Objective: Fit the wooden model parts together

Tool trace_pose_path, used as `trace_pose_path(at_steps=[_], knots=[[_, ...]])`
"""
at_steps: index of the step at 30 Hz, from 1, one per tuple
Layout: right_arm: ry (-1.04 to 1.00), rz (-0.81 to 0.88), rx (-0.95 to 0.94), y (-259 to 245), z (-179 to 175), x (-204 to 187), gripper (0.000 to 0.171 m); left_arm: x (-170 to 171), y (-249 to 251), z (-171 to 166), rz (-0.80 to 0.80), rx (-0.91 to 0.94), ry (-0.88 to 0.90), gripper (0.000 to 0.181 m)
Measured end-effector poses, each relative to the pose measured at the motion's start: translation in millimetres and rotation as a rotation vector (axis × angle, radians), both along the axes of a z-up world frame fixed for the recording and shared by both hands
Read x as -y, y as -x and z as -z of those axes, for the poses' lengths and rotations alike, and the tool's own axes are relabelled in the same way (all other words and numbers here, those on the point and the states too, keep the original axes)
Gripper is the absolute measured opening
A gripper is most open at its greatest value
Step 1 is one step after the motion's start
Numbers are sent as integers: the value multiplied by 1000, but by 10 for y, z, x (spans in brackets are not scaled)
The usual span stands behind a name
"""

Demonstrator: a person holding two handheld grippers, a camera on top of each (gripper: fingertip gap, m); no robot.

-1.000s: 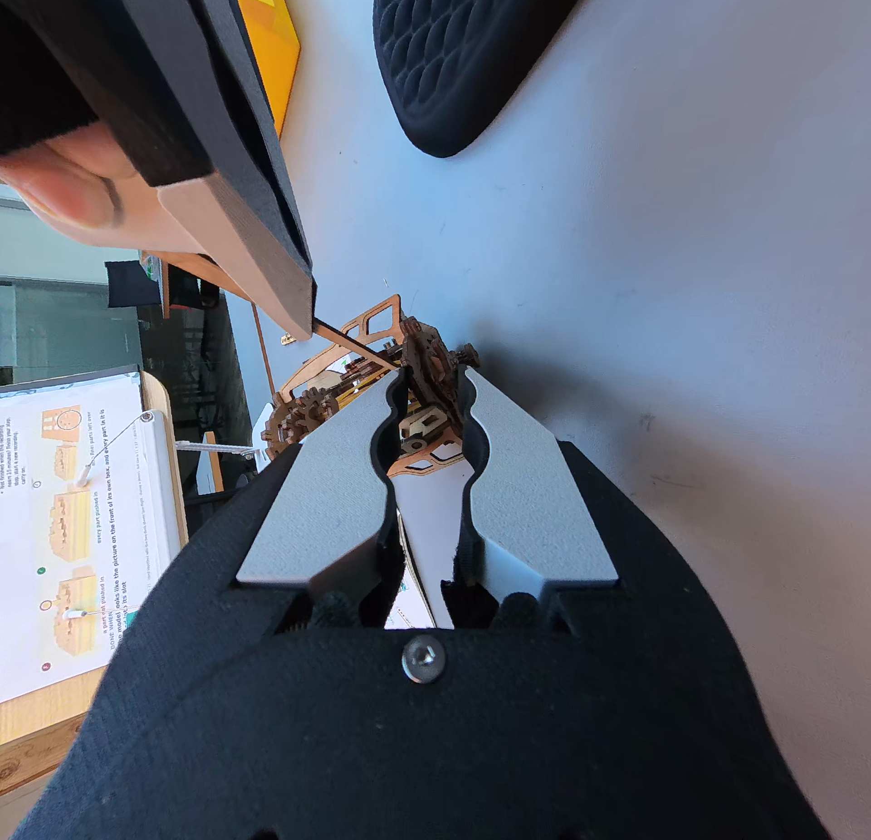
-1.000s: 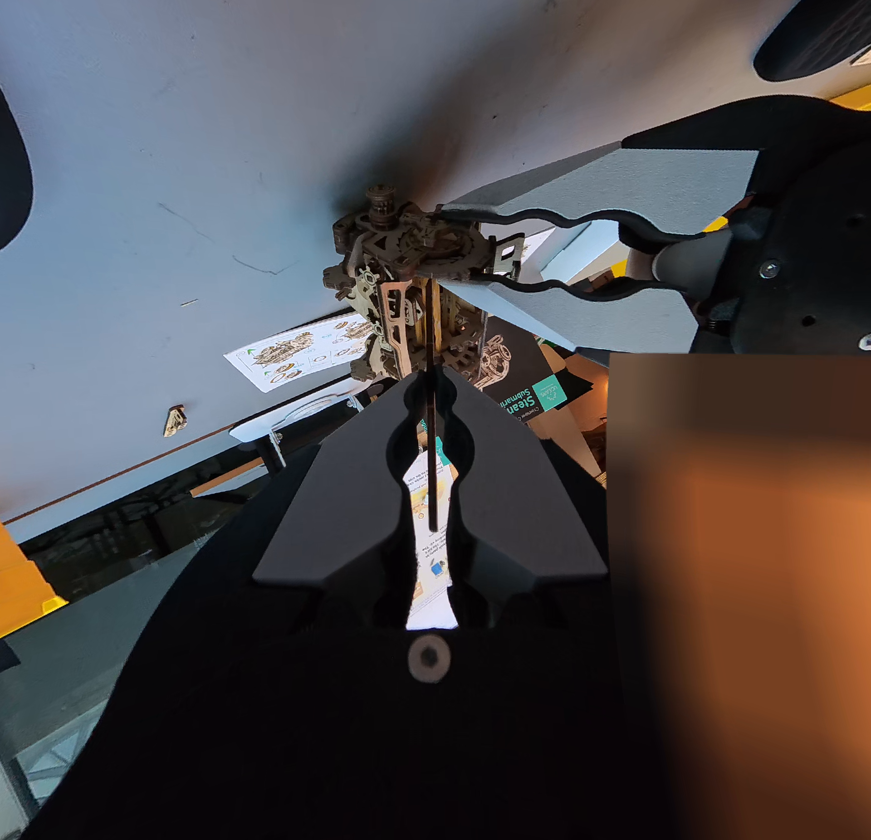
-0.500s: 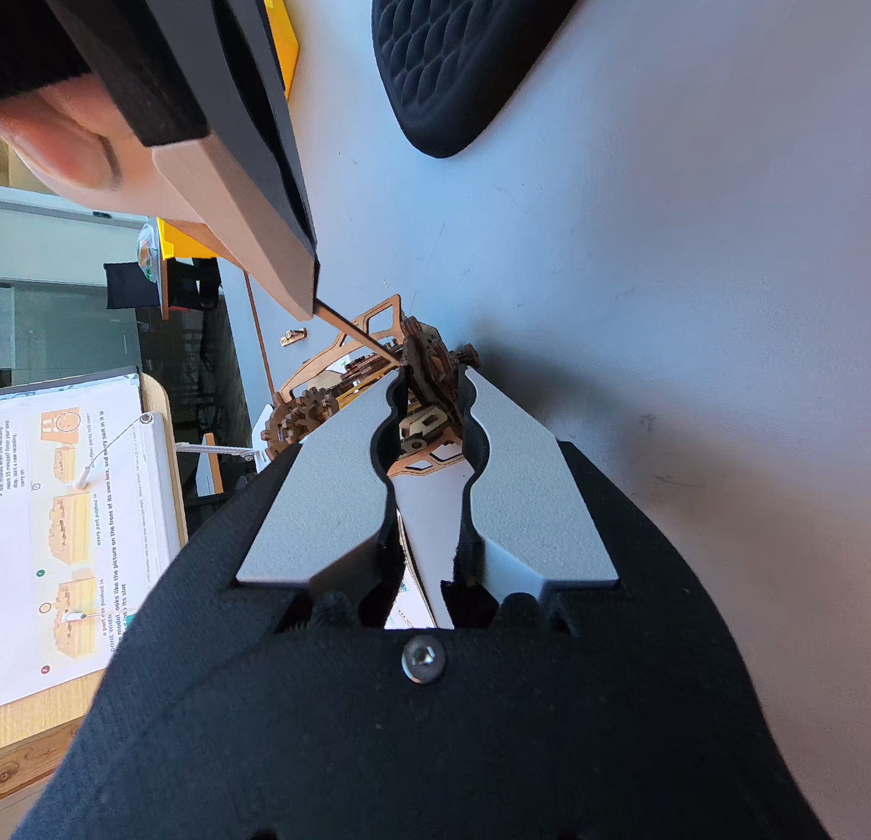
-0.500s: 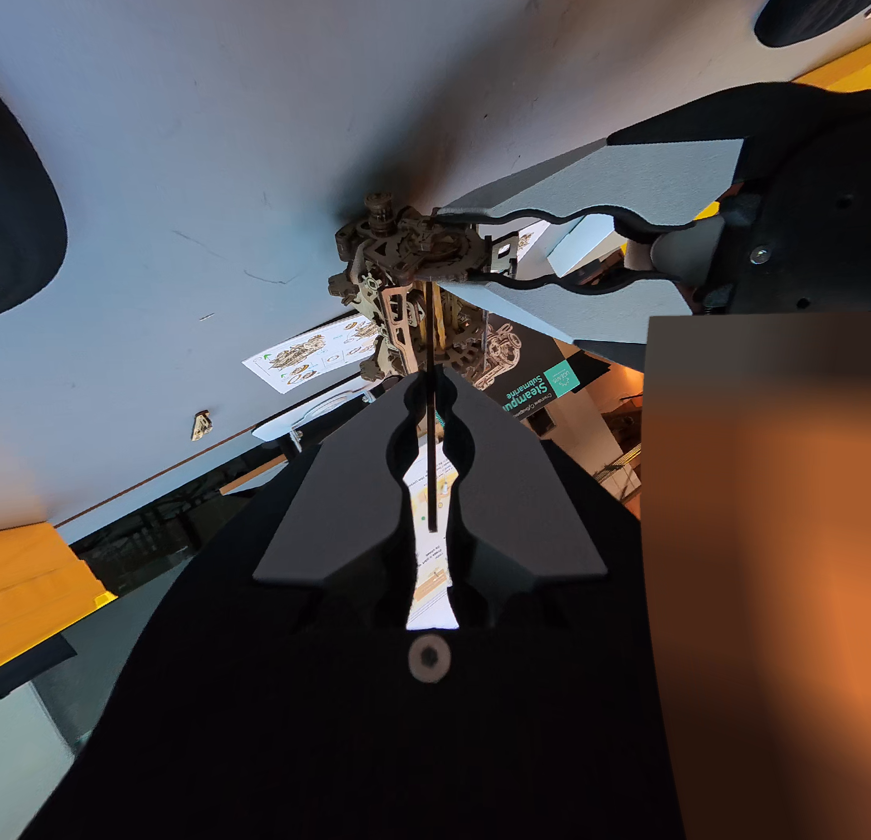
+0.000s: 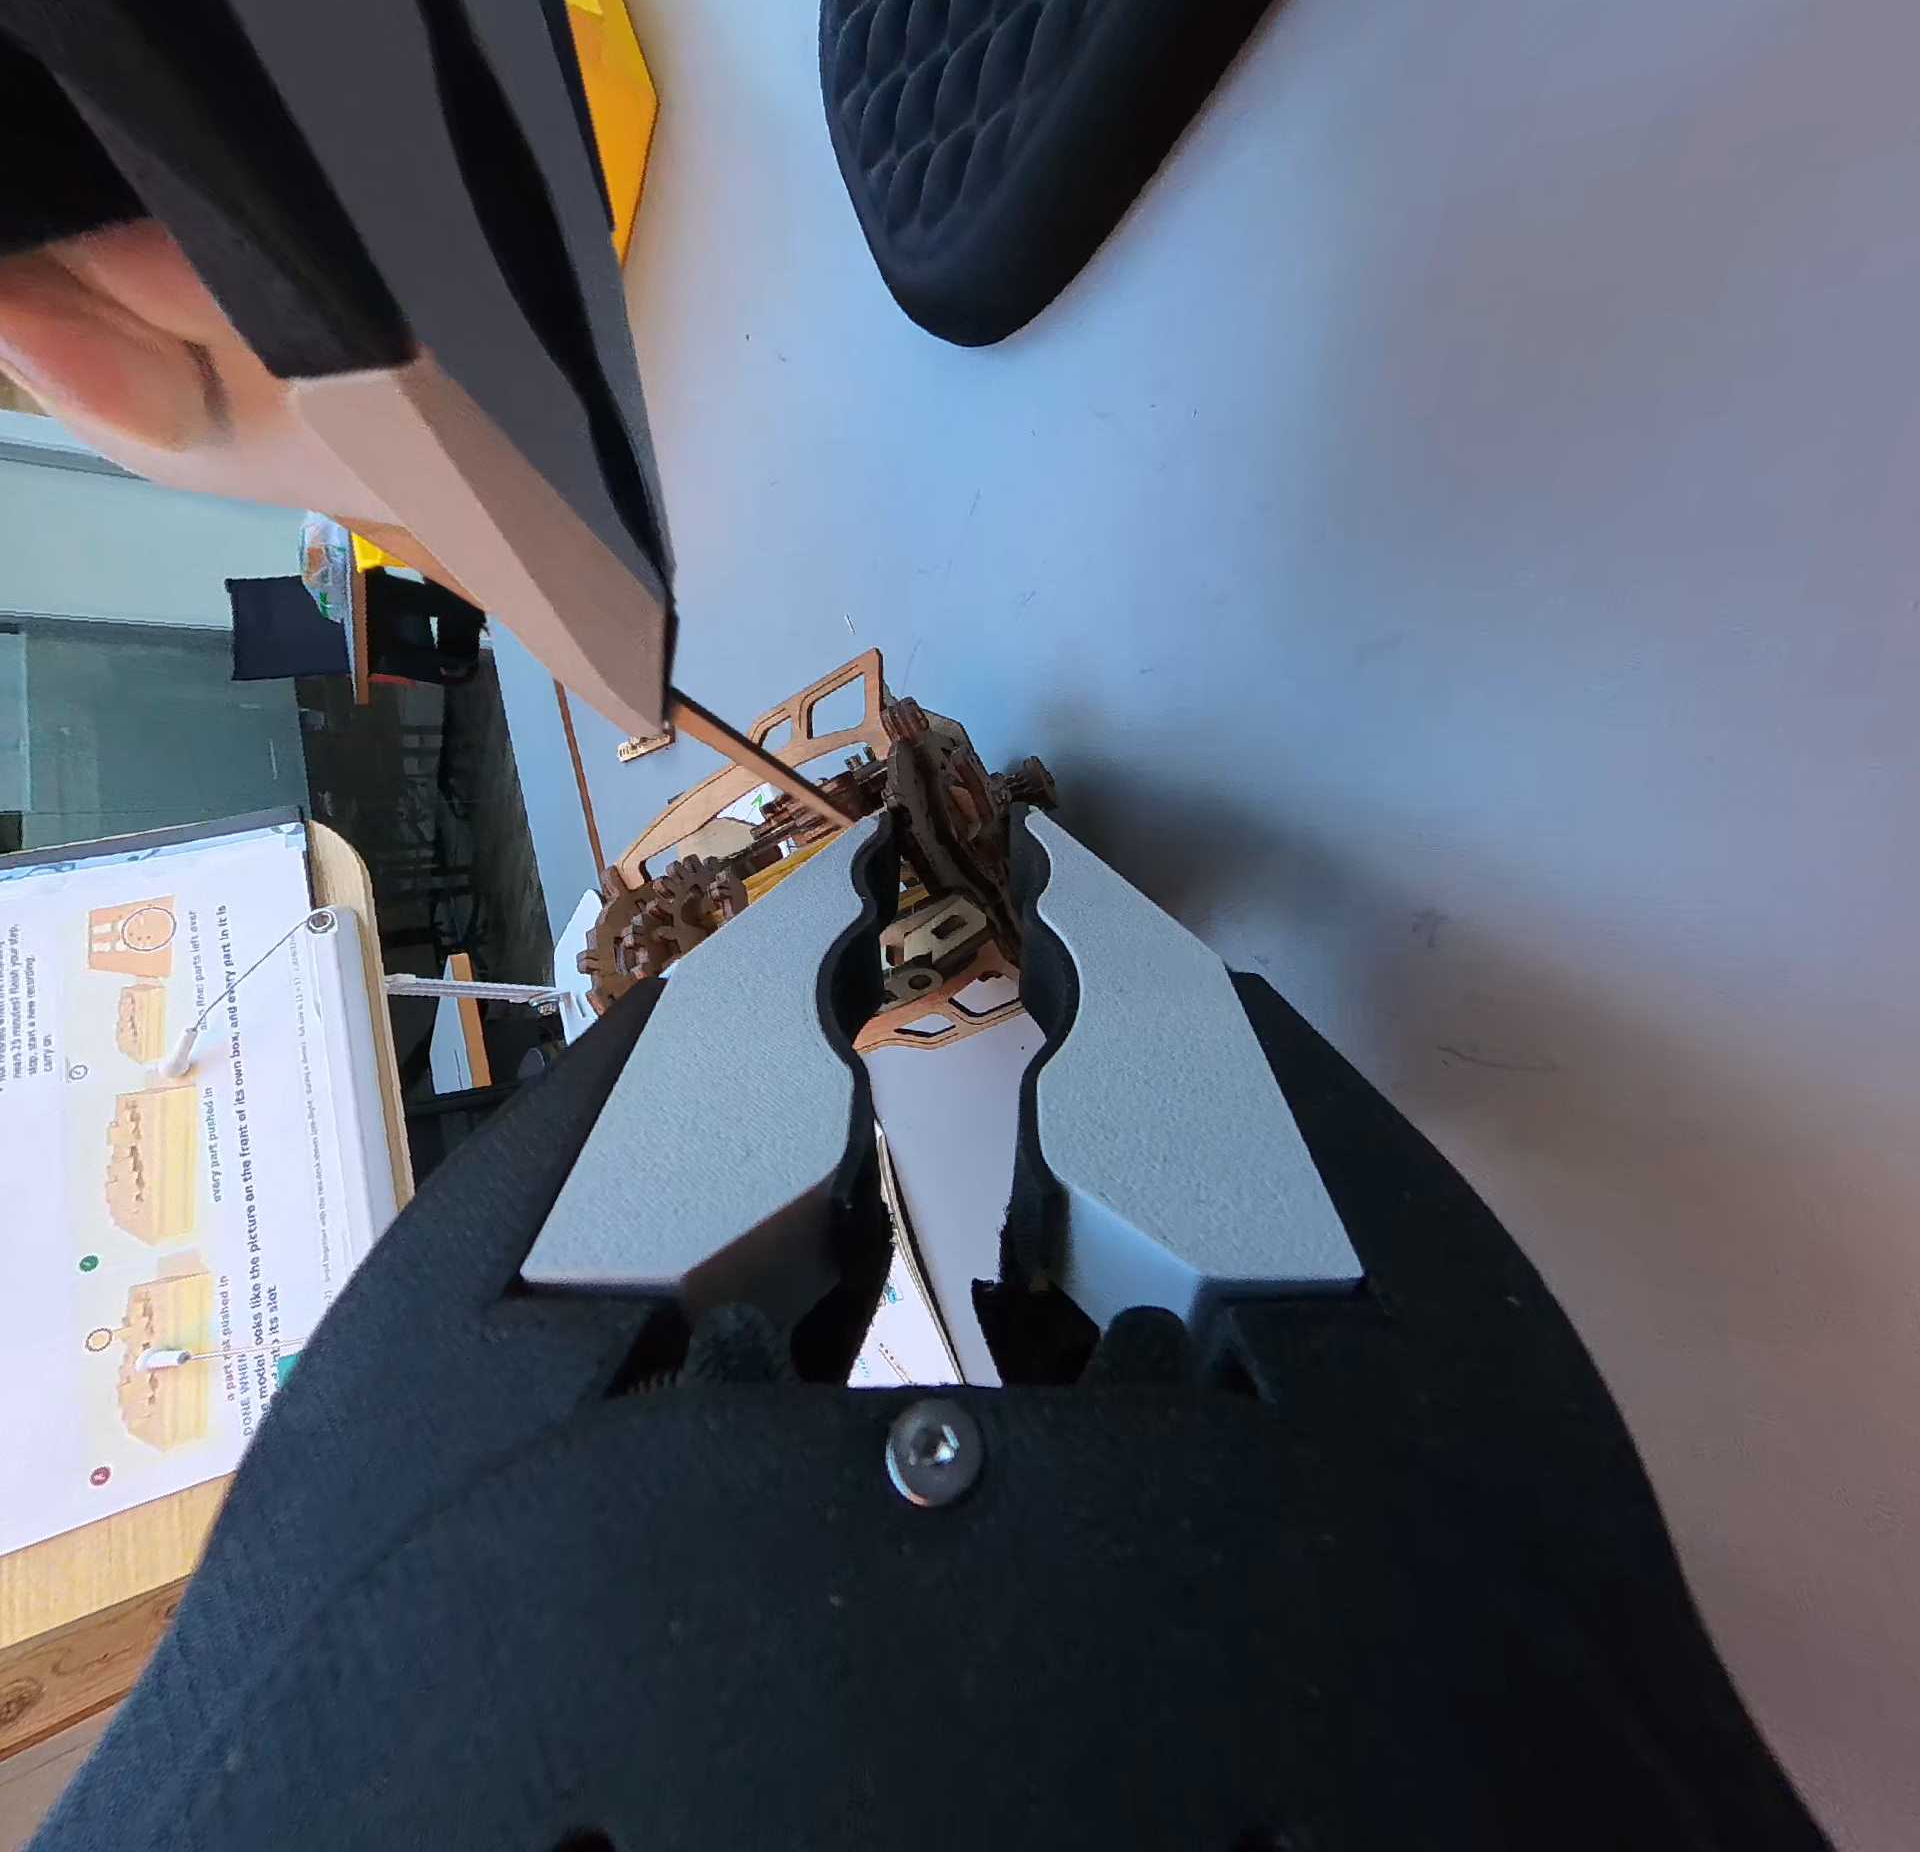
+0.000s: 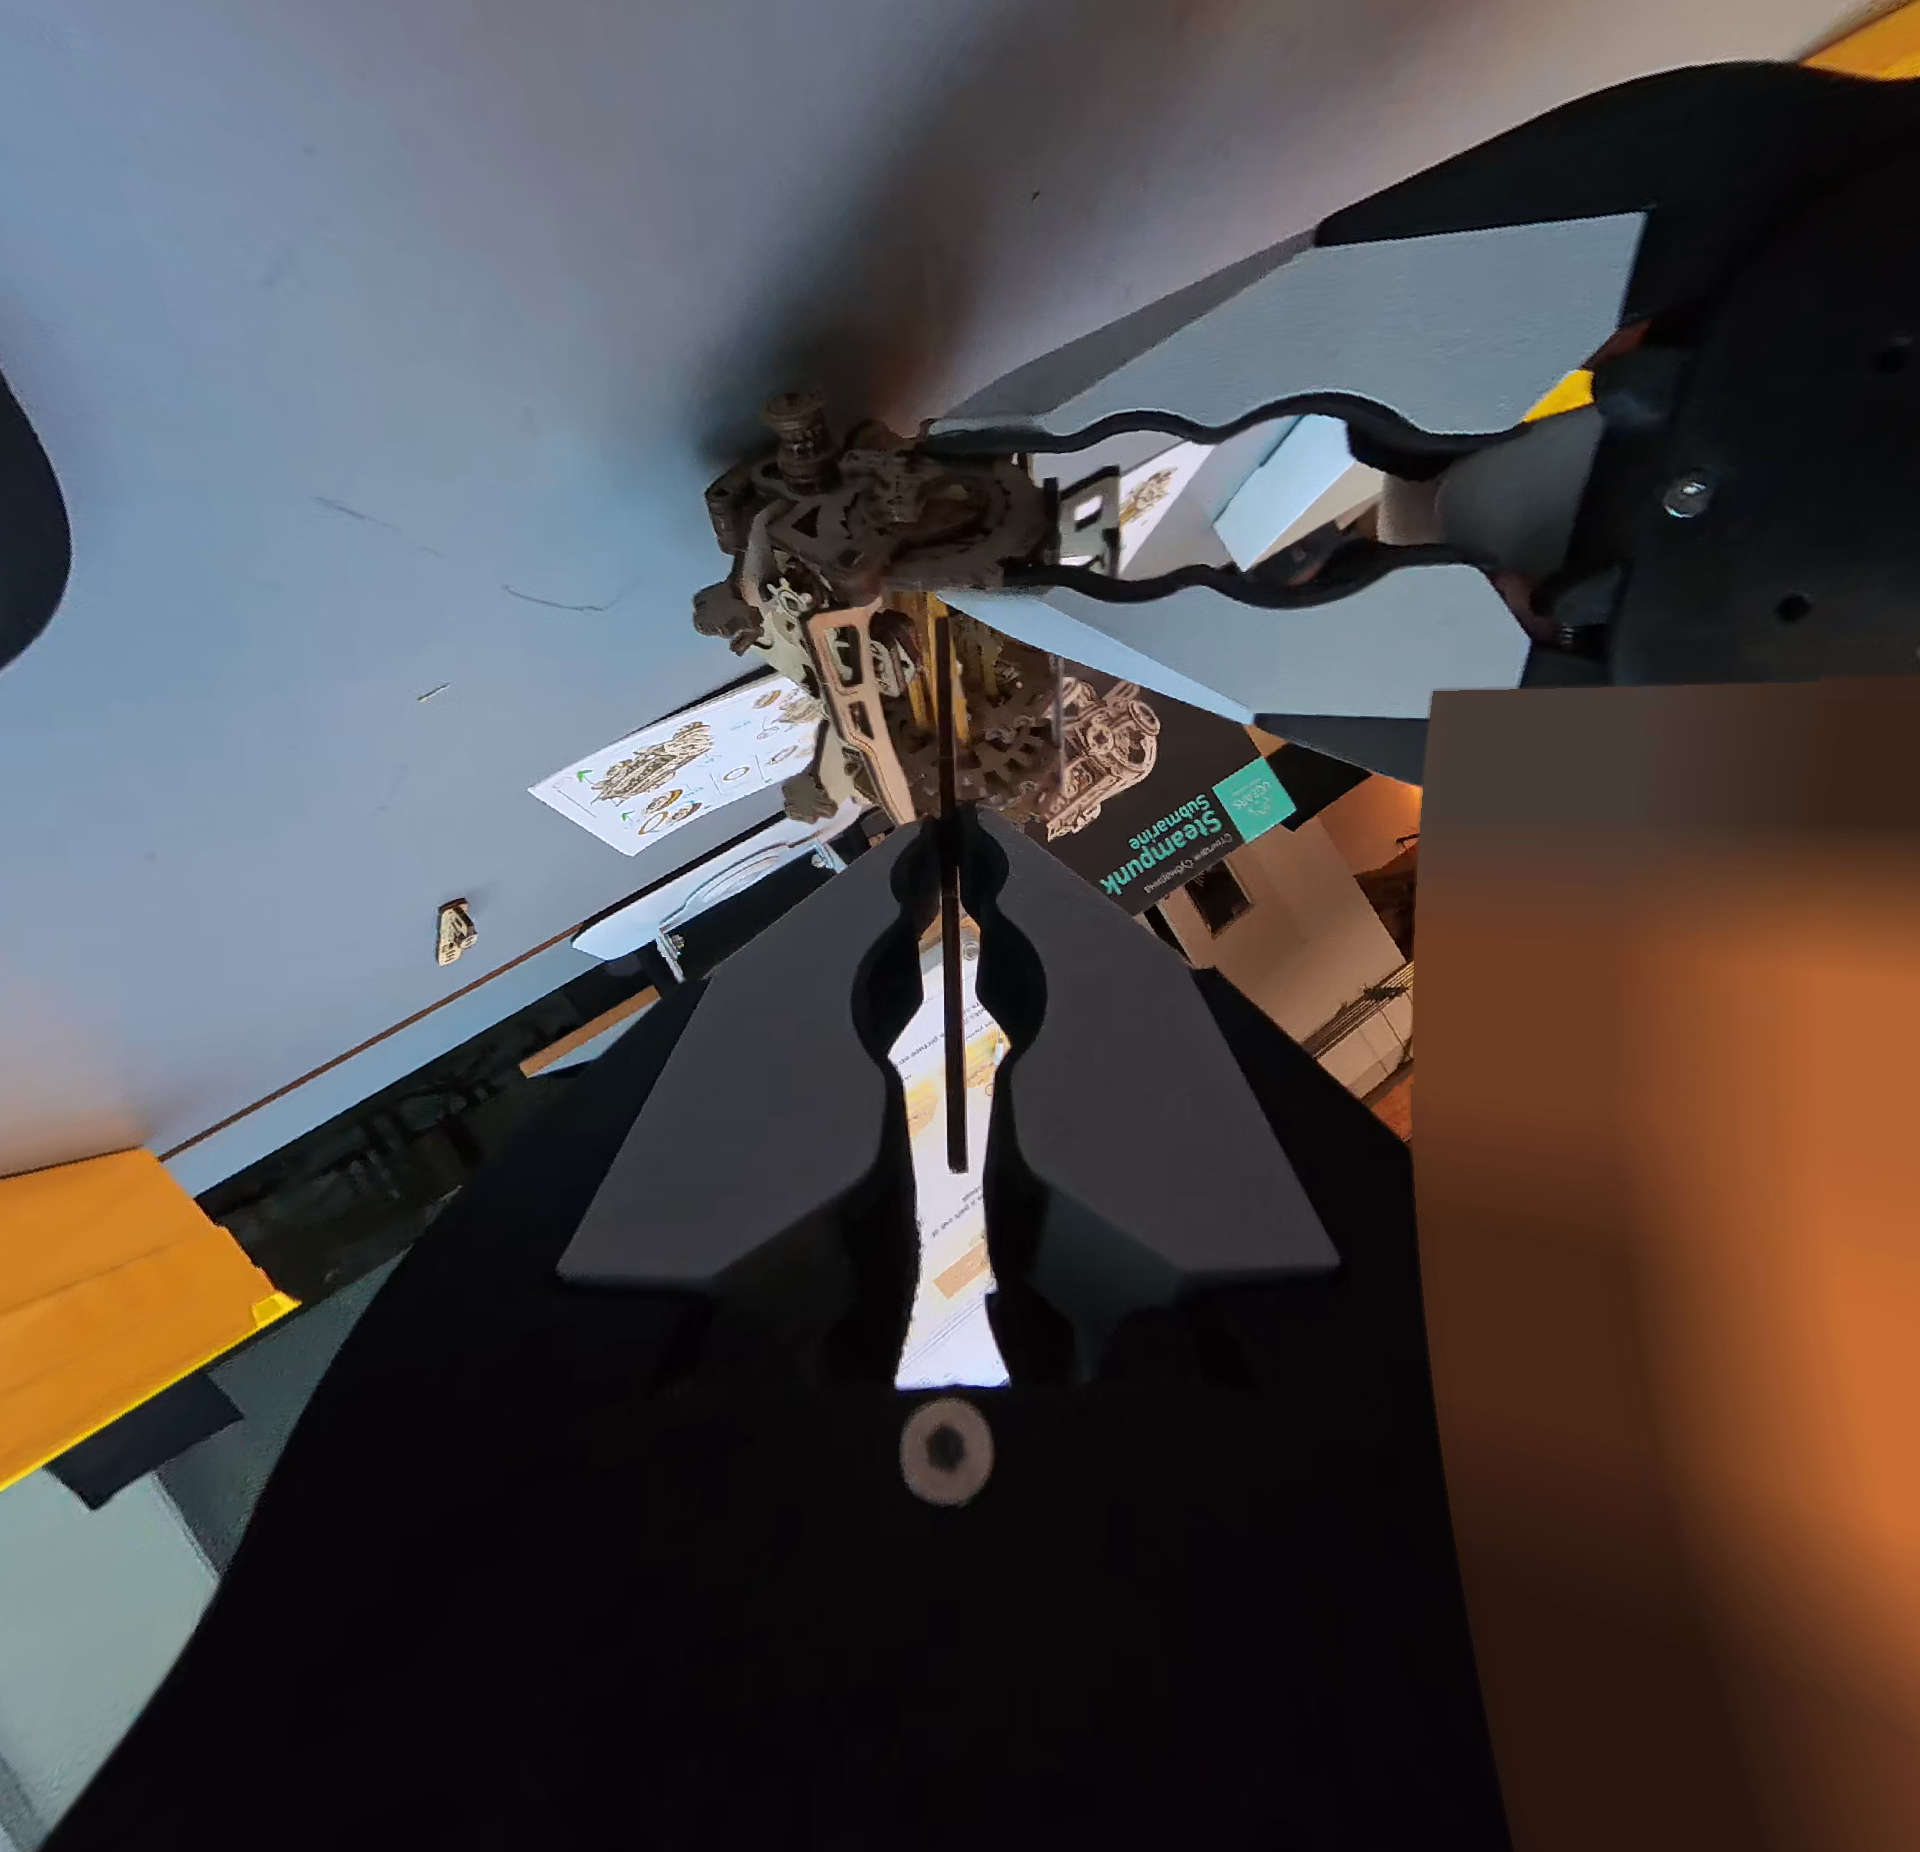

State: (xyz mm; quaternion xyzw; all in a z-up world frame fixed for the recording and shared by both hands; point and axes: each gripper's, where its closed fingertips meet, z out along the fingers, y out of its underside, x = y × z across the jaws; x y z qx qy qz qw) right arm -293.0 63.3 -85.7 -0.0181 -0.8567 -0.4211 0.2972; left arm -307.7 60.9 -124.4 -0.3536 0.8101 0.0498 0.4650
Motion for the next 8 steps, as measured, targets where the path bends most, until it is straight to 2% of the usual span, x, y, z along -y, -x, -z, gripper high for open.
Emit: trace_pose_path(at_steps=[8], knots=[[14, 4, 41, 7, 48, -4, 1, 2, -2, 3, 3, -2, 0, 19]])
